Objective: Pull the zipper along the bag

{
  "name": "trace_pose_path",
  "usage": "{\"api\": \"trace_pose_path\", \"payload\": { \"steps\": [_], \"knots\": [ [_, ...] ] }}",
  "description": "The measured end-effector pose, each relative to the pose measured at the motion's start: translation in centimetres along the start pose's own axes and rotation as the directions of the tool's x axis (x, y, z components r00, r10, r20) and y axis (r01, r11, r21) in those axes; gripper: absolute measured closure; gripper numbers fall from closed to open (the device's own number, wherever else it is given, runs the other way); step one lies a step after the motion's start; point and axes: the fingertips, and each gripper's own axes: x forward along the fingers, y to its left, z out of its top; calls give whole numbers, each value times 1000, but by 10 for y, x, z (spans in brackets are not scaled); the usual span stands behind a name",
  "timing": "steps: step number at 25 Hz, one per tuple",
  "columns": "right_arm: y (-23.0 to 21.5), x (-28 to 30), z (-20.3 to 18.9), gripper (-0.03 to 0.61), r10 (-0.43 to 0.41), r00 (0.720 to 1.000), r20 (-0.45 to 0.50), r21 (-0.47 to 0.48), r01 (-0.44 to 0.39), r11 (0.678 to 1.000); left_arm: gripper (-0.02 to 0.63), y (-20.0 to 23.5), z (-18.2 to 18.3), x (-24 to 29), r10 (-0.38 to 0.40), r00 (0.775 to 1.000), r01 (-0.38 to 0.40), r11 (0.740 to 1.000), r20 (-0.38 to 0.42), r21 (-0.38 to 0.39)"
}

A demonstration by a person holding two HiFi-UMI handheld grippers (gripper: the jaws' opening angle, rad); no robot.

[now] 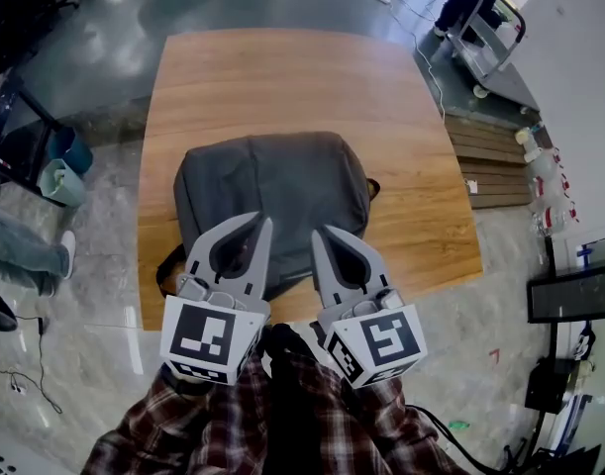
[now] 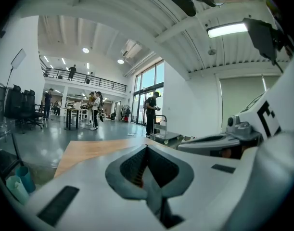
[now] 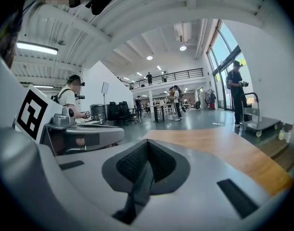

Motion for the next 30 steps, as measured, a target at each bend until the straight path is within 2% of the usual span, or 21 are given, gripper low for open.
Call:
{"api": "trace_pose_path", "payload": {
  "steps": [3, 7, 12, 17, 21, 25, 27, 30],
  "knots": [
    [-5, 9, -15, 569, 4, 999, -42, 13, -3, 1000, 603, 3, -16, 8, -4, 999, 3, 1000, -44, -15],
    [-7, 20, -48, 569, 20, 993, -115, 44, -15, 999, 603, 7, -62, 16, -2, 988, -6, 999, -154, -53],
    [-10, 31, -99, 569, 33, 977, -211, 87, -15, 996, 603, 9, -129, 24, 0, 958, -24, 997, -288, -78],
    [-7, 33, -149, 569, 50, 952, -301, 124, -13, 992, 603, 9, -189, 31, -16, 923, -27, 994, -384, -106],
    [-4, 31, -189, 569, 57, 923, -381, 139, -4, 990, 603, 3, -231, 36, -35, 903, -6, 996, -429, -94],
    [-2, 28, -224, 569, 81, 885, -458, 167, -4, 986, 603, 0, -251, 41, -24, 898, 8, 999, -439, -39],
    [0, 23, -240, 569, 113, 859, -500, 209, -6, 978, 603, 0, -254, 42, -27, 898, 9, 999, -438, -42],
    [12, 16, -262, 559, 201, 799, -567, 278, -44, 959, 603, 1, -255, 41, -37, 899, 11, 998, -436, -62]
  ]
}}
